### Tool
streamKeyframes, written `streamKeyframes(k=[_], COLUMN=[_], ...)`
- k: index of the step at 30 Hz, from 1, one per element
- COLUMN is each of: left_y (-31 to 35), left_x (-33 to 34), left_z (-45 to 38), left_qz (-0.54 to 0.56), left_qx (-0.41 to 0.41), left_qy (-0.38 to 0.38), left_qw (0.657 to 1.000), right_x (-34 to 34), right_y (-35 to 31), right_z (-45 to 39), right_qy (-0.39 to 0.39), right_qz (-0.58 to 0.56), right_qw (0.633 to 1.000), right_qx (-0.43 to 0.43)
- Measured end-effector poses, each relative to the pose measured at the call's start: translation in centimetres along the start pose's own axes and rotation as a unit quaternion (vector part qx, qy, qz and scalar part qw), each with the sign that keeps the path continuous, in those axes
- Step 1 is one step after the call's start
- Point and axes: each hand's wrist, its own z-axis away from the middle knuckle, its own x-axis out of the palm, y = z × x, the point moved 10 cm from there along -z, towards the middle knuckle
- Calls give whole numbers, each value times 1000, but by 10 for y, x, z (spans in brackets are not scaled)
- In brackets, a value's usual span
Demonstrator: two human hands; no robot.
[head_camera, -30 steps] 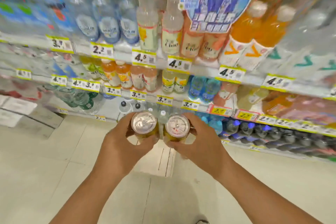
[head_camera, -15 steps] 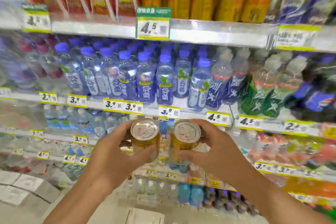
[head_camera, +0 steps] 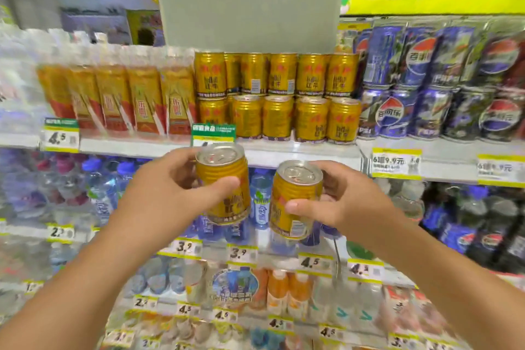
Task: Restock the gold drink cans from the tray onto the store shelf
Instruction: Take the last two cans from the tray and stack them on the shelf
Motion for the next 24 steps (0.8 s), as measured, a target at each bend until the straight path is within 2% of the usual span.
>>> streamKeyframes(k=[9, 13, 24], left_y=[51, 68, 89], left_x=[-15, -16, 0], left_z=[-111, -149, -201], left_qz=[-49, -65, -135], left_qx=[40, 27, 11], left_qy=[39, 71, 149], left_qw=[997, 995, 980], right_x=[-23, -39, -67], right_y=[-60, -78, -96], right_z=[-85, -123, -194], right_qy=[36, 73, 107], right_qz=[18, 53, 80], right_qw=[999, 996, 991], right_qx=[-11, -8, -12])
